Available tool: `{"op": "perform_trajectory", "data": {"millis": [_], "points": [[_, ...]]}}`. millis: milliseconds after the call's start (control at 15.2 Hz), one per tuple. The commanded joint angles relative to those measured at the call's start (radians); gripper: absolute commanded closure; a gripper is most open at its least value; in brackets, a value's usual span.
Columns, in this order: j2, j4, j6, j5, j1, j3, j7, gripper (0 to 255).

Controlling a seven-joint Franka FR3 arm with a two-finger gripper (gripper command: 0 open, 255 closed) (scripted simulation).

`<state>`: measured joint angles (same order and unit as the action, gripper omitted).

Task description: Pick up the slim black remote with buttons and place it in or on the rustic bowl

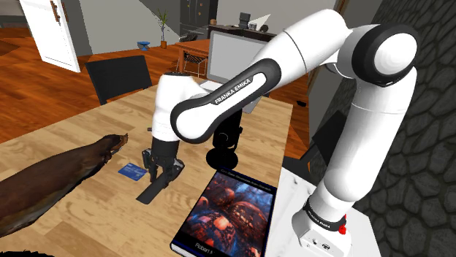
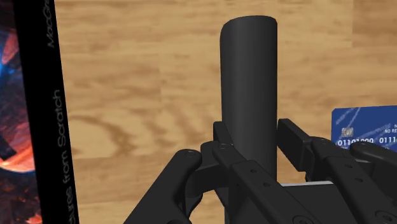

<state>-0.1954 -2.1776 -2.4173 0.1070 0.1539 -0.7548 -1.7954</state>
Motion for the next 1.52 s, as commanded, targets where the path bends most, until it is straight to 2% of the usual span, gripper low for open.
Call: {"op": "perform_trajectory", "data": {"millis": [0,726,1452], "points": [[0.02,0.009,0.026,0.016,0.006,-0.007,0.006,255],[0.123,0.074,0.172,0.09,0.031,-0.021,0.037,255],[0.196,0.164,0.32,0.132,0.044,-0.016,0.047,255]]}}
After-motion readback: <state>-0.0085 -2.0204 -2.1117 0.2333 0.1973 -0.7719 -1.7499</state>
